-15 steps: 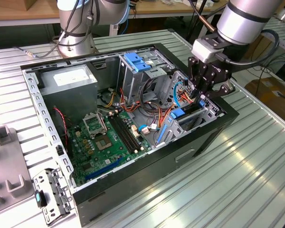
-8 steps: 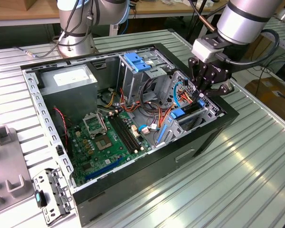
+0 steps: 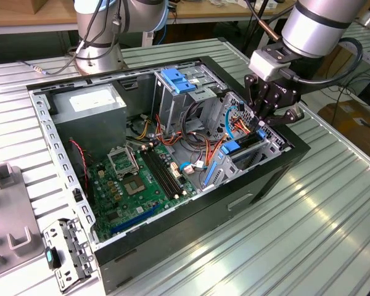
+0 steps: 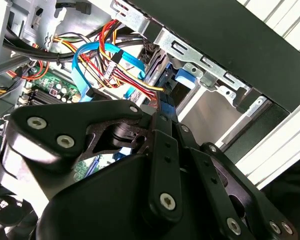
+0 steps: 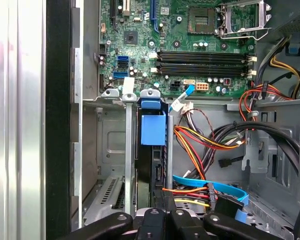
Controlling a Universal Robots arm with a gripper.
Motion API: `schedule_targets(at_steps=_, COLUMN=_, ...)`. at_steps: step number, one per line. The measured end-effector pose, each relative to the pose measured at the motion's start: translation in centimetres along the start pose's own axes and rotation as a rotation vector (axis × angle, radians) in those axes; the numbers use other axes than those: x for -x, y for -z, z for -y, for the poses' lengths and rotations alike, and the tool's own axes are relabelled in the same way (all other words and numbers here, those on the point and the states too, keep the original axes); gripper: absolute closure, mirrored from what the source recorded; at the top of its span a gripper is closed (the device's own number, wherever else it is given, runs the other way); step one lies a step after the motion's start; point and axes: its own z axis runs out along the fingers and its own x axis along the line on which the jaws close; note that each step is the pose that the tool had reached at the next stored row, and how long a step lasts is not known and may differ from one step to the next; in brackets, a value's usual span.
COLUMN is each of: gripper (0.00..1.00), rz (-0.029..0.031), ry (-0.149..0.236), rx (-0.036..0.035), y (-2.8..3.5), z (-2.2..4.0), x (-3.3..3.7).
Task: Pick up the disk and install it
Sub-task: 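Insert the second disk wire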
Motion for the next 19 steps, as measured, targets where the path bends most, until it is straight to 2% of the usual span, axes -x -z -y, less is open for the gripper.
schedule_targets(at_steps=4, gripper=0.89, rz=0.0, ry=0.0, rx=0.0, y=0.02, z=0.0, x=0.0)
schedule_targets(at_steps=7, gripper=0.89, rz=-0.0002, ry=0.0, rx=0.0, y=0.03, z=-0.31, x=0.01)
schedule_targets(at_steps=9, gripper=0.89, rz=-0.0001, ry=0.0, rx=0.0, y=0.03, z=-0.8, x=0.01)
schedule_targets(at_steps=11, gripper=0.89, rz=0.0, ry=0.0, rx=0.0, y=0.05, z=-2.11, x=0.03)
schedule_targets(at_steps=12, gripper=0.89, rz=0.0, ry=0.0, rx=0.0, y=0.05, z=-2.29, x=0.04)
schedule_targets(at_steps=16, gripper=0.89, rz=-0.0001, ry=0.0, rx=0.0, y=0.07, z=-2.33, x=0.04)
schedule_targets(at_steps=19, gripper=0.89, rz=0.0001, ry=0.0, rx=0.0, y=0.64, z=-2.33, x=0.05)
